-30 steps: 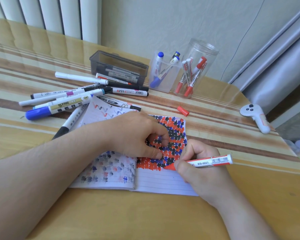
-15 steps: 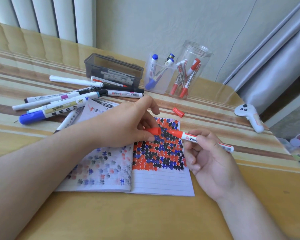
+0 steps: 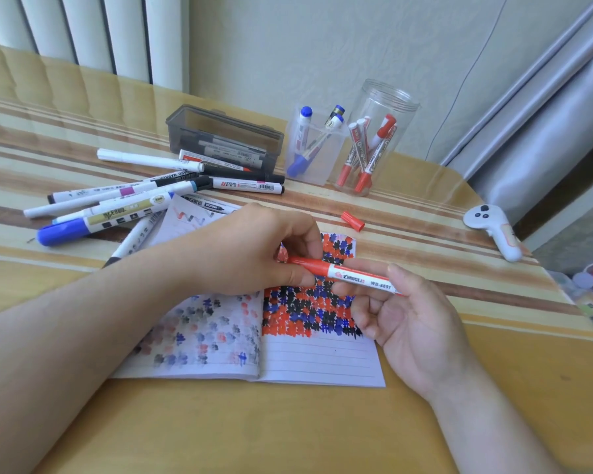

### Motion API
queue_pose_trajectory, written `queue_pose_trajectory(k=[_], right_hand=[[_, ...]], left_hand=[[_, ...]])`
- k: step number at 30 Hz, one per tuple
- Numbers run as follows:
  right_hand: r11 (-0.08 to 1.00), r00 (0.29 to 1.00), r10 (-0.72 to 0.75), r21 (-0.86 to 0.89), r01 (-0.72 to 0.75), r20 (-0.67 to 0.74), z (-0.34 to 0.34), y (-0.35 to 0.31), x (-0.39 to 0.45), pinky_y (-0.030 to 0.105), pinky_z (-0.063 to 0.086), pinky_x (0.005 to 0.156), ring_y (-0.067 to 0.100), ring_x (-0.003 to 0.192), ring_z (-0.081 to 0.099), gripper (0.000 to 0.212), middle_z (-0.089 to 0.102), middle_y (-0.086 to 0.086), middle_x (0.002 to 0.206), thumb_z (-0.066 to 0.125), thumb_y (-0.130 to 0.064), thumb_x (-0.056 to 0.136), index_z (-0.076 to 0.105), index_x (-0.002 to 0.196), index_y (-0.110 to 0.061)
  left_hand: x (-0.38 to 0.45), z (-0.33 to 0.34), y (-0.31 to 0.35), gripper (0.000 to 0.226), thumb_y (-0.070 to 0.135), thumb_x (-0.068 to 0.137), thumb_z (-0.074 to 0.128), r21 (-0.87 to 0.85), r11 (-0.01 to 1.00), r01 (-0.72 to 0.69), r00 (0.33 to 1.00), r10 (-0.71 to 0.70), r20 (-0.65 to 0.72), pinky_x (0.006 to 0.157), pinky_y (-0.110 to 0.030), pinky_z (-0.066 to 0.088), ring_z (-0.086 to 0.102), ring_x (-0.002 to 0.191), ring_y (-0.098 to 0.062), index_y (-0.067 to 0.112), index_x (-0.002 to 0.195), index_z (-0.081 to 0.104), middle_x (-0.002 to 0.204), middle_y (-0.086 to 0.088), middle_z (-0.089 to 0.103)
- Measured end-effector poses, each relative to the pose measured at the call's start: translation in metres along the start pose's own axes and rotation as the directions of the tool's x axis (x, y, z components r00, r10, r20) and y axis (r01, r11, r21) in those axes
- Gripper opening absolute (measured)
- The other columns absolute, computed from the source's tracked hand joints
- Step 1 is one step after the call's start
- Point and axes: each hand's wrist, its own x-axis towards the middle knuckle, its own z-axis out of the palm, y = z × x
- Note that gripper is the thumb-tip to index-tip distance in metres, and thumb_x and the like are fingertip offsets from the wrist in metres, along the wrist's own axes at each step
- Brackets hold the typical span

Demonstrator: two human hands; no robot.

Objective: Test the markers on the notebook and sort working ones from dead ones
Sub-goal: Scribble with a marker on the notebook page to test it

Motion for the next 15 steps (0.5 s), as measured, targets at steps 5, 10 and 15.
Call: queue_pose_trajectory(k=[5,10,15], right_hand=[[0.794,0.909,-0.416,-0.501,0.345,-0.034,0.000,0.008,-0.005,0.024,0.043,0.053,0.015,0.055,0.051,0.011,0.064,-0.002,0.070,0.075,-0.020,0.091,0.074,0.095,-0.031],[0.189,0.639,-0.713,-0.799,0.571,0.288,0.011,0.020,-0.010,0.017,0.046,0.072,0.004,0.077,0.062,0.017,0.068,-0.012,0.090,0.068,-0.019,0.097,0.069,0.112,-0.011],[0.407,0.723,-0.672,-0.735,0.543,0.162,0.019,-0.005,-0.022,0.026,0.051,0.065,0.008,0.072,0.068,0.013,0.073,-0.013,0.084,0.070,-0.022,0.096,0.073,0.108,-0.016]], left_hand=[[0.000,0.002,0.003,0.019,0.040,0.102,0.057,-0.309,0.950,0.037,0.998,-0.022,0.051,0.071,-0.034,0.048,0.059,0.071,-0.018,0.026,0.094,0.068,0.077,0.009,0.068],[-0.006,0.013,0.012,0.038,0.049,0.104,0.043,-0.390,0.921,-0.015,1.000,0.004,-0.028,0.064,-0.037,0.035,0.041,0.067,-0.015,0.017,0.089,0.058,0.072,0.006,0.047],[-0.006,0.014,0.039,0.047,0.054,0.098,0.048,-0.477,0.876,-0.070,0.994,0.023,-0.103,0.064,-0.048,0.034,0.036,0.069,-0.027,0.008,0.089,0.051,0.076,-0.009,0.044]])
